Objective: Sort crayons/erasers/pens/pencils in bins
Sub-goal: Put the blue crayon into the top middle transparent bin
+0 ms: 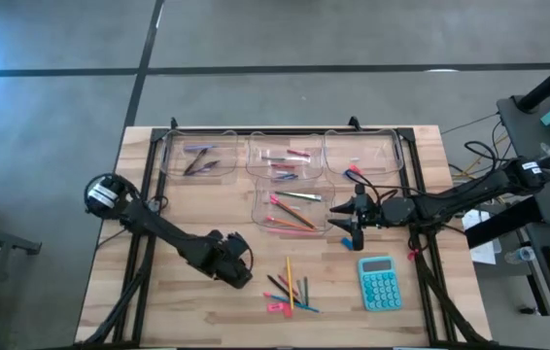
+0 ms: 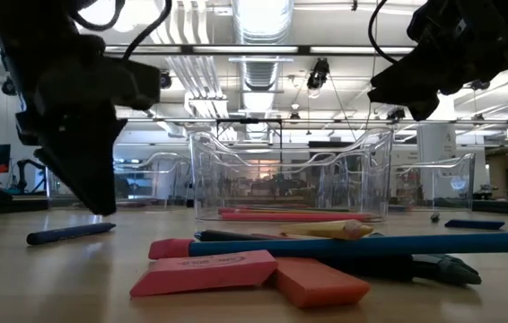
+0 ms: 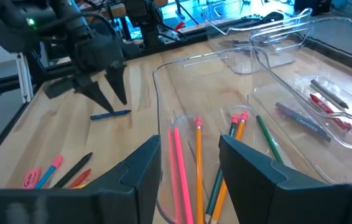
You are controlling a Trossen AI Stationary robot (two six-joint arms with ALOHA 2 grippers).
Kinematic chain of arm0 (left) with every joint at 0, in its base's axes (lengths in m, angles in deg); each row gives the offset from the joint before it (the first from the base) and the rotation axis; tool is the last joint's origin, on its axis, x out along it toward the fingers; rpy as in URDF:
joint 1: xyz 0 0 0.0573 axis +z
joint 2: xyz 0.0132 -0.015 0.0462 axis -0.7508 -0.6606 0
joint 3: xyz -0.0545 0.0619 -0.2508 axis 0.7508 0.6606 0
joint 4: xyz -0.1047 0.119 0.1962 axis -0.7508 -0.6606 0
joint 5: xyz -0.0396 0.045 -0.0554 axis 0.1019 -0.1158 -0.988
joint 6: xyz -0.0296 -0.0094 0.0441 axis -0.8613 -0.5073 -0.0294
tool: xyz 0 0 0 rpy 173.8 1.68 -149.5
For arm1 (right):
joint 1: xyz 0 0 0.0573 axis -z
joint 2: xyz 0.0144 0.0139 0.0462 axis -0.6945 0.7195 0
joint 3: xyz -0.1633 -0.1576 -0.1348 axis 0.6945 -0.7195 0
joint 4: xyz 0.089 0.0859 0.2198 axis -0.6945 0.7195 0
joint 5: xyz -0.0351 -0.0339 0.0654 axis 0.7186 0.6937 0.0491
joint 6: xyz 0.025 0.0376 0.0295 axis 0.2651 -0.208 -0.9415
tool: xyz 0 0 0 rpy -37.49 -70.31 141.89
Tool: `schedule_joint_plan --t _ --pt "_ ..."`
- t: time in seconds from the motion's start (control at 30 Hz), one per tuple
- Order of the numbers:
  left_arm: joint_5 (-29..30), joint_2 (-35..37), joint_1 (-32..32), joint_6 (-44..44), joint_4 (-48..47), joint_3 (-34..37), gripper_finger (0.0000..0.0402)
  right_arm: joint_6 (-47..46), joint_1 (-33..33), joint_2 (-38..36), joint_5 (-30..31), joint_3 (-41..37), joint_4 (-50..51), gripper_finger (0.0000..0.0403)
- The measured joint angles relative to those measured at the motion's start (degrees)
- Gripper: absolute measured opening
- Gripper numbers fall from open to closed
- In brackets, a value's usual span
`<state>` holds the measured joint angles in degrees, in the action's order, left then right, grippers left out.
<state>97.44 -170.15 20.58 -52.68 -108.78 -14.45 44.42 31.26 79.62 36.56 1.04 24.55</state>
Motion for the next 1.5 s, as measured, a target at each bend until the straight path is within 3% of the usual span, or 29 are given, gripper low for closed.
schedule_joint_plan --t 0.4,0.83,0.97,1.17,1.5 --pt "-2.47 -5.26 0.0 -0.91 0.08 -0.28 0.0134 0.12 0.0 0.02 0.09 -0.02 -0.02 0.0153" --pt "-4.44 -6.24 0.07 7.82 -1.06 -0.17 0.013 0.15 0.0 0.04 0.1 -0.07 0.11 0.0153" --pt "-4.75 -6.28 0.03 8.51 -0.97 -0.17 0.0098 0.5 0.0 0.07 0.11 -0.07 0.13 0.0153" --pt "-6.06 -6.33 0.0 9.93 -1.19 -0.13 0.0016 0.52 0.0 0.07 0.11 -0.07 0.15 0.0153" --pt "-5.9 -2.48 0.11 10.17 -1.67 -0.11 0.0005 0.46 0.0 0.07 0.11 -0.09 0.14 0.0153"
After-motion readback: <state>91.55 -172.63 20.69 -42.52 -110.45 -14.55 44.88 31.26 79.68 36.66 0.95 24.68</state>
